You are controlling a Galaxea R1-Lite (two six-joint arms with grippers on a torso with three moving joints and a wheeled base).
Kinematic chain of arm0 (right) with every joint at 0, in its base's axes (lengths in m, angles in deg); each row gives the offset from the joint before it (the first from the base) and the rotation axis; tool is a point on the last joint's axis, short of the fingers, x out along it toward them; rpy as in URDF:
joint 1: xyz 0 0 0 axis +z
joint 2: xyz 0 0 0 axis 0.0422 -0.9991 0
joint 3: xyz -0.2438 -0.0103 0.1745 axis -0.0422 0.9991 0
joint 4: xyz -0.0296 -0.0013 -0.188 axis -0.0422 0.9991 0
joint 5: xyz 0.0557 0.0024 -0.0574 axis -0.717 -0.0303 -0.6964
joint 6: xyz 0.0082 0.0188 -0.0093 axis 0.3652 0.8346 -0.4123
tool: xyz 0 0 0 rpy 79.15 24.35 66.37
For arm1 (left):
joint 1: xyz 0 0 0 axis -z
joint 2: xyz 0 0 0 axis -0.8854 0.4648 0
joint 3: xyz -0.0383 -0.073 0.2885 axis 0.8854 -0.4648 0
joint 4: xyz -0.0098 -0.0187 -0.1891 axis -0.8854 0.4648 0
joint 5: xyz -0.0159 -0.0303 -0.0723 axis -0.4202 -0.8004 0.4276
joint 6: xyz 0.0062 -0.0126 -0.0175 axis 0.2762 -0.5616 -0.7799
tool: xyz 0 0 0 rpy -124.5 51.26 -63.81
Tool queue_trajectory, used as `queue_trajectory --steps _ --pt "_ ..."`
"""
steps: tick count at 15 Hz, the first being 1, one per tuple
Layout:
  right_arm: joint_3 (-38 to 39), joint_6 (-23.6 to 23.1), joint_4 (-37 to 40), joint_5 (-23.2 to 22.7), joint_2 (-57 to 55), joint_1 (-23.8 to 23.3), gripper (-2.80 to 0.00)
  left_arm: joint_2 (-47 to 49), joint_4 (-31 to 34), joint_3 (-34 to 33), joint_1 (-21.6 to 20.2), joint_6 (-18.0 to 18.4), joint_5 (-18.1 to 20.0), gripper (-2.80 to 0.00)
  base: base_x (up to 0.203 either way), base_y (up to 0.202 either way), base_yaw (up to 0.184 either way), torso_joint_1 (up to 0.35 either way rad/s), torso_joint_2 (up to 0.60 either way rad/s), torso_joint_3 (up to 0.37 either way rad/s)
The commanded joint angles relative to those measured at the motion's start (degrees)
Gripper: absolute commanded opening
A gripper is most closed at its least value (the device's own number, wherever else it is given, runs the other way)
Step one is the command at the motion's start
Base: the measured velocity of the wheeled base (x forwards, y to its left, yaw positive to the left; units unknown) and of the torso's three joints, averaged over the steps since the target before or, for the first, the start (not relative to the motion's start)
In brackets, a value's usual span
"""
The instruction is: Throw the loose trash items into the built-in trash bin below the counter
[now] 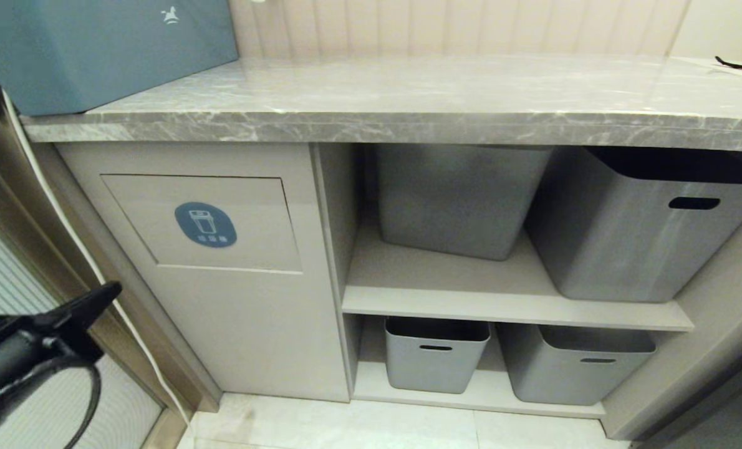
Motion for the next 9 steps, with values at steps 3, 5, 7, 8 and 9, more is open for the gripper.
queue_trajectory --steps 3,5,7,8,9 --pt "0.0 0.0 0.1 0.0 -0.1 0.0 -2.8 -33.0 27.4 -5.8 -1.1 3.9 -0.4 -2.8 0.0 0.0 0.0 0.0 0.0 0.0" --pt "0.0 0.1 0.0 0.0 -0.1 0.0 -2.8 -48.7 39.5 -7.2 -0.7 6.3 -2.4 -2.8 0.0 0.0 0.0 0.0 0.0 0.0" --pt "0.0 0.1 0.0 0.0 0.0 0.0 -2.8 -62.3 48.6 -7.5 0.1 7.8 -4.5 -2.8 0.0 0.0 0.0 0.0 0.0 0.0" --pt "0.0 0.1 0.1 0.0 0.0 0.0 -2.8 -66.5 51.8 -7.9 0.5 8.4 -5.5 -2.8 0.0 0.0 0.0 0.0 0.0 0.0" --pt "0.0 0.1 0.0 0.0 0.0 0.0 -2.8 -68.9 54.5 -8.3 0.8 9.1 -6.4 -2.8 0.0 0.0 0.0 0.0 0.0 0.0"
